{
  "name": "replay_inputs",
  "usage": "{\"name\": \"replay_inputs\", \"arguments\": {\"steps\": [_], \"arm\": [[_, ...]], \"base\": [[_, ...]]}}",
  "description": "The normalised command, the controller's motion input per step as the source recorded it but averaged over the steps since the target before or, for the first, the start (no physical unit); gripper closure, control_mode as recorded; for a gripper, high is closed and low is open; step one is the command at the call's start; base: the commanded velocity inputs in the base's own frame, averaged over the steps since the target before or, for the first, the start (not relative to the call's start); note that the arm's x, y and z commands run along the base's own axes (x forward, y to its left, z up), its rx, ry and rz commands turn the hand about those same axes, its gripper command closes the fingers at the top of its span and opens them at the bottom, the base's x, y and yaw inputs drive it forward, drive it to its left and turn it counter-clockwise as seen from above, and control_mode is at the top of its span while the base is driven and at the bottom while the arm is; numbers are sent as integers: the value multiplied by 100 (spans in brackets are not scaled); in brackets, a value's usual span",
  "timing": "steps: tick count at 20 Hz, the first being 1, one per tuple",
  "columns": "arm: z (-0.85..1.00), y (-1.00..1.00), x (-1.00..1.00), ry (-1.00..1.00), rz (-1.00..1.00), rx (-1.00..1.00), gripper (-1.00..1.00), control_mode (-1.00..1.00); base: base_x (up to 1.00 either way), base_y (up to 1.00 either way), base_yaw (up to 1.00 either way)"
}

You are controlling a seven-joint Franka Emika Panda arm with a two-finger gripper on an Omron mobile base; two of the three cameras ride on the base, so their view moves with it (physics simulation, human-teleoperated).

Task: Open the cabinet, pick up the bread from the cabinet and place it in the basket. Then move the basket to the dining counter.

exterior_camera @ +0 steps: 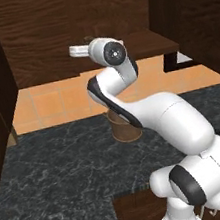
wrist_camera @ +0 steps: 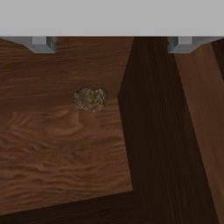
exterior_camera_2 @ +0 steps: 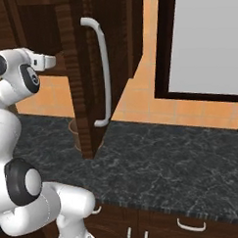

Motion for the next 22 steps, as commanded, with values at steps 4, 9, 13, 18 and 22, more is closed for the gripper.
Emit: {"name": "replay_inputs", "arguments": {"steps": [4, 9, 13, 18, 22], "arm": [[0, 0, 0, 0, 0, 0, -100, 100], [50, -23, -6, 0, 2, 4, -100, -100], [57, -33, -40, 0, 1, 2, -100, -100], [27, -53, 7, 13, 1, 6, -100, -100], [0, -41, 23, 7, 8, 6, -100, -100]], "base": [[97, 36, 4], [0, 0, 0], [0, 0, 0], [0, 0, 0], [0, 0, 0]]}}
